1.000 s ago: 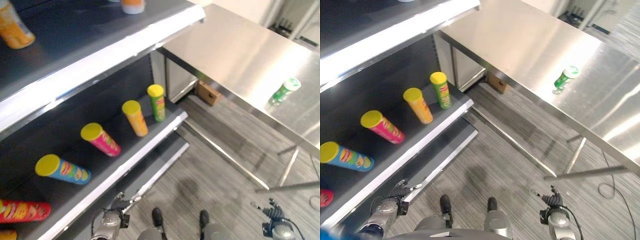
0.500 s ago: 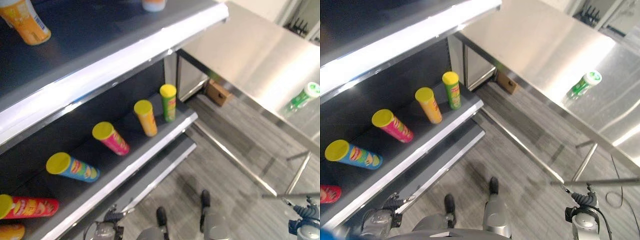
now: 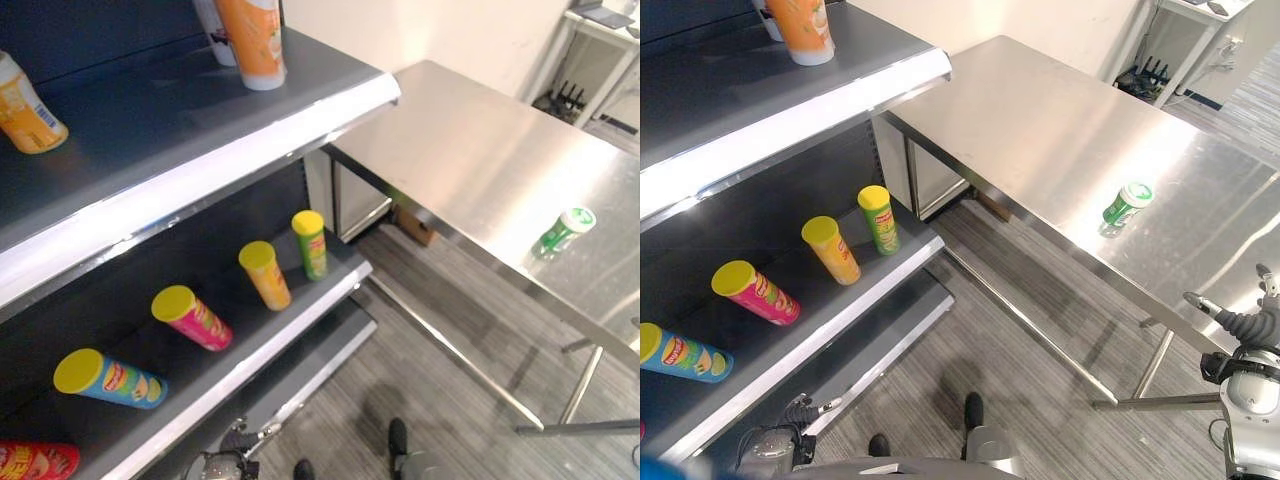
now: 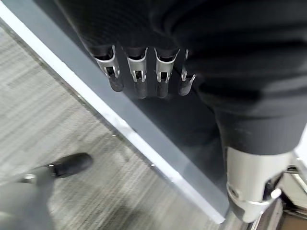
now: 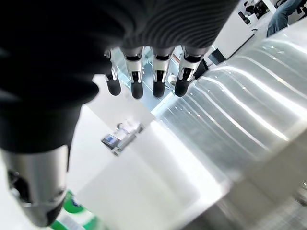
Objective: Put the goods on the table back onto the shelves and tidy them up.
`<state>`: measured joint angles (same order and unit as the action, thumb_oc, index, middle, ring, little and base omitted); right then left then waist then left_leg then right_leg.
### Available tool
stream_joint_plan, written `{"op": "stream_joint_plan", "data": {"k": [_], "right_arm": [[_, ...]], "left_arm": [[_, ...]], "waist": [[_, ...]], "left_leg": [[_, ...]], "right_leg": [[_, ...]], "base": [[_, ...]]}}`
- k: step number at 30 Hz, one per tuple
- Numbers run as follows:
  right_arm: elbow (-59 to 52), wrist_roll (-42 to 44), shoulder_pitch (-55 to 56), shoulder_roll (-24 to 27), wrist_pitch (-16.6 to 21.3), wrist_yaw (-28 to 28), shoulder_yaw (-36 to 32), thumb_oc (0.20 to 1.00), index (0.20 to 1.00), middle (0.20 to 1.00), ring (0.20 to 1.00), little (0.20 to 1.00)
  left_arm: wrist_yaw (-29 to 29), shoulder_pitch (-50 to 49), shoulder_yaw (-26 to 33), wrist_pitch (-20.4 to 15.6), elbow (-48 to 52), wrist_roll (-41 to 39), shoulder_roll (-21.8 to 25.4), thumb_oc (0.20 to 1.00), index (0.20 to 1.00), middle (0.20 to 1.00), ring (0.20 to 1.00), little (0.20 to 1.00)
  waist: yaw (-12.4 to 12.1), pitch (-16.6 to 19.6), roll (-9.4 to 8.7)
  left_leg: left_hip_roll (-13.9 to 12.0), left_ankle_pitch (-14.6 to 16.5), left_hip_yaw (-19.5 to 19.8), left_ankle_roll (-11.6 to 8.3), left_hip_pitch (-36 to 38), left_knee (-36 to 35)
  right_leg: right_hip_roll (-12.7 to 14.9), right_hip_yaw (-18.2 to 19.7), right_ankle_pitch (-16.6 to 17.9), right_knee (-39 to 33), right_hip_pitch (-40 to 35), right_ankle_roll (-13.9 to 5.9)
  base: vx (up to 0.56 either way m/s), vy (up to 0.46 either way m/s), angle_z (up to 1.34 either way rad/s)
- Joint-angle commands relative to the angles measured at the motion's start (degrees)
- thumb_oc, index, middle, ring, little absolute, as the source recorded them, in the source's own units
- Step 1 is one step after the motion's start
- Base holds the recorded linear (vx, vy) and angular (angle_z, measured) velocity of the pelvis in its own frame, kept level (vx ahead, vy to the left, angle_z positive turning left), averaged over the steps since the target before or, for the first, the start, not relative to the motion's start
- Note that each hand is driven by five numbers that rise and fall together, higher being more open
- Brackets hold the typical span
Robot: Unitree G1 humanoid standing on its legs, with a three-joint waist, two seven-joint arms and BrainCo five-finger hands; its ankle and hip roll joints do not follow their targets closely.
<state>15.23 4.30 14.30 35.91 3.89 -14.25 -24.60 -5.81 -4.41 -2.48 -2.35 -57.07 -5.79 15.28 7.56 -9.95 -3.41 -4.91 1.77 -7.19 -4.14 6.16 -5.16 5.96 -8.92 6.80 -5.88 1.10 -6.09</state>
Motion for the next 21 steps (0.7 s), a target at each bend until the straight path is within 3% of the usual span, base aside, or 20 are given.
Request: {"op": "stream_joint_plan", "data": {"k": [1,5,13,21], "right_arm": [[-1.5,-1.6,-1.1,-1.0,1.1,-1.1,-3.4,1.0,1.0,1.0,1.0,1.0],[-2.0,-2.0,-2.6,-0.9,1.5,-2.6,-4.6,1.0,1.0,1.0,1.0,1.0],[2.2,-6.2,-10.4,12.3,0.6,-2.3,0.0,1.0,1.0,1.0,1.0,1.0],[4.7,-6.2,-16.8,19.4,0.8,-1.7,4.6,1.0,1.0,1.0,1.0,1.0]], "left_arm": [[0.4,2.7,-0.1,-0.6,-3.3,2.5,1.8,1.0,1.0,1.0,1.0,1.0],[0.4,2.5,-0.4,-0.8,-3.3,3.4,2.1,1.0,1.0,1.0,1.0,1.0],[0.5,2.8,-1.3,-1.4,-2.0,2.7,3.6,1.0,1.0,1.0,1.0,1.0],[0.7,1.8,-2.7,-1.6,-2.5,1.8,3.5,1.0,1.0,1.0,1.0,1.0]], "waist": [[-0.1,-0.5,-0.59],[-0.1,-0.4,-0.09],[-1.7,-0.6,-0.44],[-3.5,-0.7,-0.82]], "left_leg": [[0.4,5.5,2.3,0.4,-2.9,6.0],[1.0,5.6,2.1,0.85,-2.7,5.4],[1.7,5.6,2.1,1.04,-2.8,5.3],[1.1,5.1,2.9,0.41,-3.3,5.5]], "right_leg": [[3.7,0.2,-8.1,5.4,0.2,-5.16],[4.3,0.5,-7.6,5.4,0.5,-5.54],[4.9,0.3,-7.1,5.5,0.7,-5.8],[4.7,-1.1,-7.8,5.3,0.3,-5.27]], "base": [[0.0,0.04,-0.04],[-0.01,0.049,-0.06],[-0.01,0.019,-0.04],[0.01,-0.04,0.05]]}}
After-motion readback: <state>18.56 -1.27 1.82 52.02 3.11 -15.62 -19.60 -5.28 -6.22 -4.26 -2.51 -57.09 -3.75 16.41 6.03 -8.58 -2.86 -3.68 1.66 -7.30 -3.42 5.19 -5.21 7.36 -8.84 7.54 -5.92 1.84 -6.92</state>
